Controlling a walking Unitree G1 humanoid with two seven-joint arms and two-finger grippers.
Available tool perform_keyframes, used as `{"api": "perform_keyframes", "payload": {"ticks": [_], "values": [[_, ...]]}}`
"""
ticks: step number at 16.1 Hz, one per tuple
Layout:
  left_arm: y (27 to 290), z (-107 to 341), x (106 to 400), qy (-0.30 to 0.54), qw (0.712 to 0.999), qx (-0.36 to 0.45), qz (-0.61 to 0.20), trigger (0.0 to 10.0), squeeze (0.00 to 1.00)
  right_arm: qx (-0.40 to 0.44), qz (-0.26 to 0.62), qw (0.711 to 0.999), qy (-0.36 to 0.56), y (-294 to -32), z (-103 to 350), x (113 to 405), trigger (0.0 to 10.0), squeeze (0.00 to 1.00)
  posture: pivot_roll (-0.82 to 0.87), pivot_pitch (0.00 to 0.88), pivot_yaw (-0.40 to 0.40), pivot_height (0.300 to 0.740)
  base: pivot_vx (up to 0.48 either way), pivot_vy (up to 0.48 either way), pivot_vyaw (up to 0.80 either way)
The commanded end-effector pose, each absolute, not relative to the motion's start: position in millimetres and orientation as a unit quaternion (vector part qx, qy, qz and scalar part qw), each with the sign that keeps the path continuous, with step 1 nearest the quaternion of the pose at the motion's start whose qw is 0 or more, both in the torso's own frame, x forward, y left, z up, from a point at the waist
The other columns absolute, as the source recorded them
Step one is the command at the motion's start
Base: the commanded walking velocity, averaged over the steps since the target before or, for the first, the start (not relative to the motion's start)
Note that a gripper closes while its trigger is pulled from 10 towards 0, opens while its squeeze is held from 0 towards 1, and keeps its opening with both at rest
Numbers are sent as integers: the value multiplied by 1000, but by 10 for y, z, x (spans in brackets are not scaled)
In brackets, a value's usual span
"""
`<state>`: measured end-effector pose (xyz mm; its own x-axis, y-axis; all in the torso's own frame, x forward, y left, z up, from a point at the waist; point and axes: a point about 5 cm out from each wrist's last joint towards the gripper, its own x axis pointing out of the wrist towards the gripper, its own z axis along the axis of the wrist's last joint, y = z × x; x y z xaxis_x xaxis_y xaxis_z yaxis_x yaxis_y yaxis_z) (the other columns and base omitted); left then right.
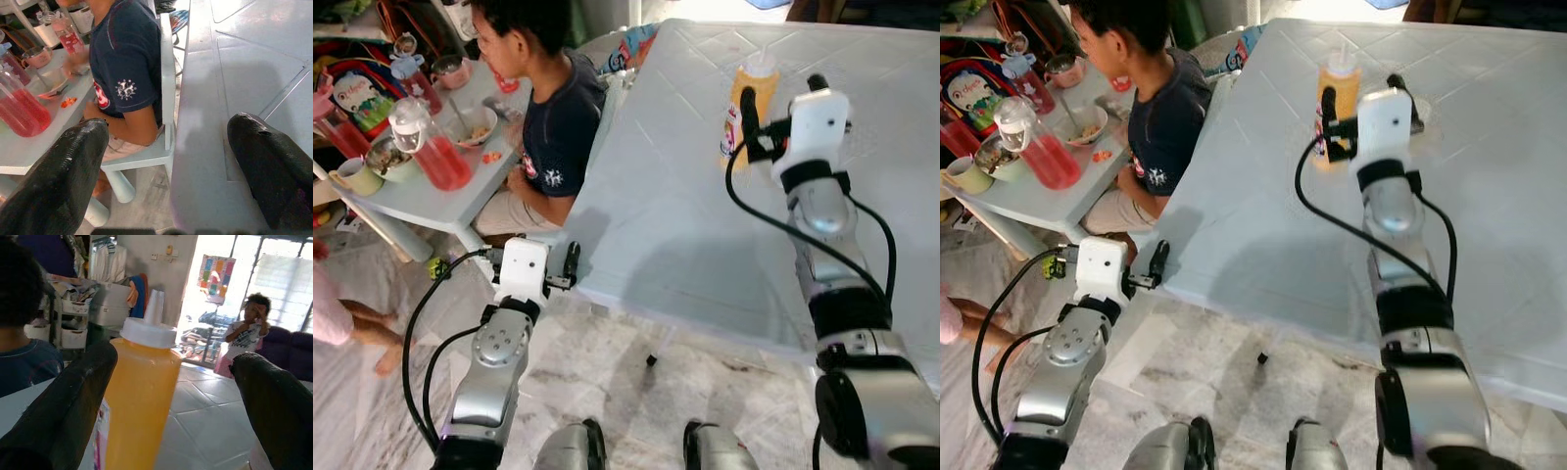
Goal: Restocking fridge
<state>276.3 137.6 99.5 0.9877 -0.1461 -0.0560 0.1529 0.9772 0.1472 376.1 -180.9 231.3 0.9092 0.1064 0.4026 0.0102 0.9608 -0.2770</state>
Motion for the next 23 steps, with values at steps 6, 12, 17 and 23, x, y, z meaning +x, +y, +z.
{"api": "perform_keyframes", "payload": {"ticks": [6, 12, 17, 23], "values": [[1482, 910, 2693, 53, 992, 93, -66, 10000, 0, -125, 55, 969, -207, -1719, 2424, 3882, 10000, 1000, 94, 189, 126, 740, 0, 0, 0], [1486, 927, 2704, 54, 991, 96, -70, 10000, 0, -114, 58, 976, -179, -1729, 2431, 3981, 10000, 0, 99, 189, 131, 740, 0, 0, 0], [1493, 928, 2695, 57, 991, 96, -72, 10000, 0, -120, 75, 979, -148, -1699, 2460, 4073, 10000, 0, 104, 194, 133, 740, 0, 0, 0], [1490, 971, 2695, 50, 992, 95, -72, 10000, 0, -129, 73, 978, -149, -1739, 2569, 4118, 0, 0, 107, 197, 136, 740, 0, 0, 0]]}}
